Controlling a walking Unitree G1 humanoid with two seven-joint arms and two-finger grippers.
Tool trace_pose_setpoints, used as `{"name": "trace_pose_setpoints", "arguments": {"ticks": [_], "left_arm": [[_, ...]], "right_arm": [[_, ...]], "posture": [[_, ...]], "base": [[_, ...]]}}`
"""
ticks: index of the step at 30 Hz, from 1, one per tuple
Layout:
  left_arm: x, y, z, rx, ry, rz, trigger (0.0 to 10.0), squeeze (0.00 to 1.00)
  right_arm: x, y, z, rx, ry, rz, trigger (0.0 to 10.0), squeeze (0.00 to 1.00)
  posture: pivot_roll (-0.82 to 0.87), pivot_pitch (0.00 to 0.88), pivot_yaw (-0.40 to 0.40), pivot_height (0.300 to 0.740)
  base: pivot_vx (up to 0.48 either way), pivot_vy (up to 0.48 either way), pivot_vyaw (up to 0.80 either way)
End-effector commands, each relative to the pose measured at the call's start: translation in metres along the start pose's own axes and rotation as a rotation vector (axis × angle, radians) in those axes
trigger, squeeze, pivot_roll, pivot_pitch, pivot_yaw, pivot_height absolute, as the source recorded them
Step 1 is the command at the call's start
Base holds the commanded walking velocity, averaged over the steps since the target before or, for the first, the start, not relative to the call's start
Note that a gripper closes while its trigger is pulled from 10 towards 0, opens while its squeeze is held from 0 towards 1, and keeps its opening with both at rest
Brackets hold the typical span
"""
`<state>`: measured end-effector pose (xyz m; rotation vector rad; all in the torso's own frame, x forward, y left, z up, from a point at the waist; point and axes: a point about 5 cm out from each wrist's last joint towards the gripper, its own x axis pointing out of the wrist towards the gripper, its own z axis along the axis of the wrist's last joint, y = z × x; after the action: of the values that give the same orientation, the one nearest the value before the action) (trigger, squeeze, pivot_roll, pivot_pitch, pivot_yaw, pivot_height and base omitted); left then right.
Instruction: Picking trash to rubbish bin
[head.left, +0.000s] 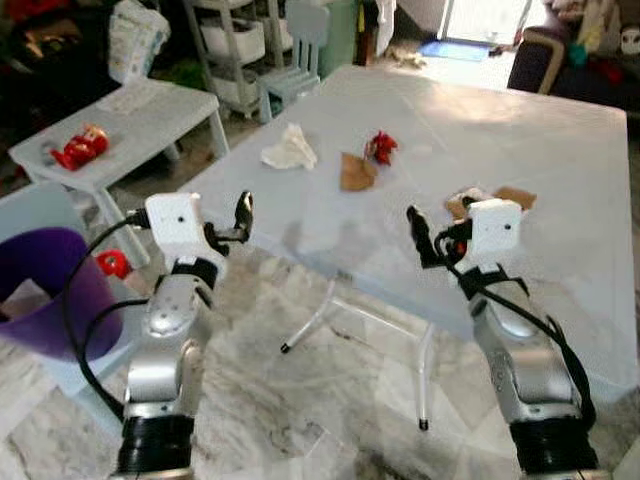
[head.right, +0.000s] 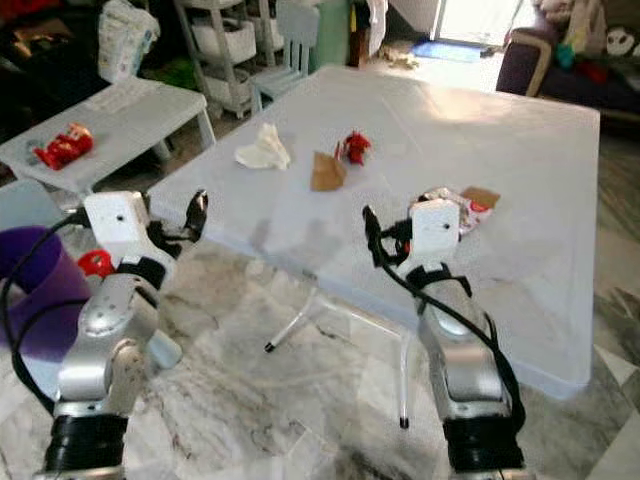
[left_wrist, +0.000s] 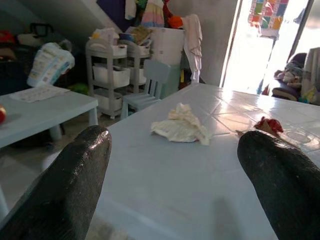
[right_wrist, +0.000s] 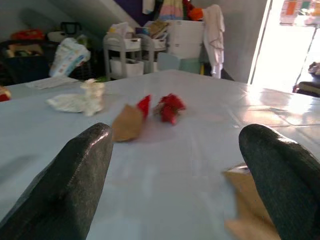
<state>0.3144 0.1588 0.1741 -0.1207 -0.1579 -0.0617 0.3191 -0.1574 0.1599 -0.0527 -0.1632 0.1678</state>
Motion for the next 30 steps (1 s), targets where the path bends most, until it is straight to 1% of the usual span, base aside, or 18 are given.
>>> {"name": "trace_pose_setpoints", "arguments": {"ticks": [1, 4, 7, 11, 13, 19, 23, 30], "left_arm": [[0.001, -0.006, 0.001, 0.008, 0.002, -0.011, 10.0, 0.00], [0.001, -0.005, 0.001, 0.014, 0.003, -0.009, 10.0, 0.00], [0.001, -0.005, 0.000, 0.015, 0.009, -0.007, 10.0, 0.00], [0.001, -0.005, -0.001, 0.009, 0.013, -0.006, 10.0, 0.00], [0.001, -0.005, -0.001, 0.007, 0.013, -0.005, 10.0, 0.00], [0.000, -0.005, -0.003, 0.001, 0.021, 0.001, 10.0, 0.00], [0.000, -0.006, -0.005, 0.003, 0.035, -0.003, 10.0, 0.00], [-0.003, -0.012, -0.011, -0.002, 0.058, -0.016, 10.0, 0.00]], "right_arm": [[0.000, -0.006, 0.003, -0.014, -0.001, -0.028, 10.0, 0.00], [0.002, -0.008, 0.005, -0.023, 0.004, -0.042, 10.0, 0.00], [0.006, -0.010, 0.012, -0.037, 0.002, -0.059, 10.0, 0.00], [0.009, -0.013, 0.014, -0.058, 0.035, -0.088, 10.0, 0.00], [0.009, -0.014, 0.014, -0.056, 0.043, -0.094, 10.0, 0.00], [0.010, -0.022, 0.011, -0.034, 0.100, -0.152, 10.0, 0.00], [0.010, -0.029, 0.007, -0.021, 0.160, -0.190, 10.0, 0.00], [0.008, -0.044, 0.005, -0.049, 0.184, -0.231, 10.0, 0.00]], "posture": [[-0.01, 0.059, 0.022, 0.740], [-0.01, 0.060, 0.022, 0.740], [-0.01, 0.060, 0.023, 0.740], [-0.01, 0.061, 0.021, 0.740], [-0.01, 0.061, 0.021, 0.740], [-0.01, 0.062, 0.019, 0.740], [-0.02, 0.064, 0.014, 0.740], [-0.02, 0.070, 0.005, 0.740]], "base": [[0.390, 0.000, 0.00], [0.386, 0.000, 0.00], [0.373, 0.000, 0.00], [0.308, 0.000, 0.00], [0.000, 0.000, 0.00], [0.000, 0.000, 0.00], [0.000, 0.000, 0.00], [0.000, 0.000, 0.00]]}}
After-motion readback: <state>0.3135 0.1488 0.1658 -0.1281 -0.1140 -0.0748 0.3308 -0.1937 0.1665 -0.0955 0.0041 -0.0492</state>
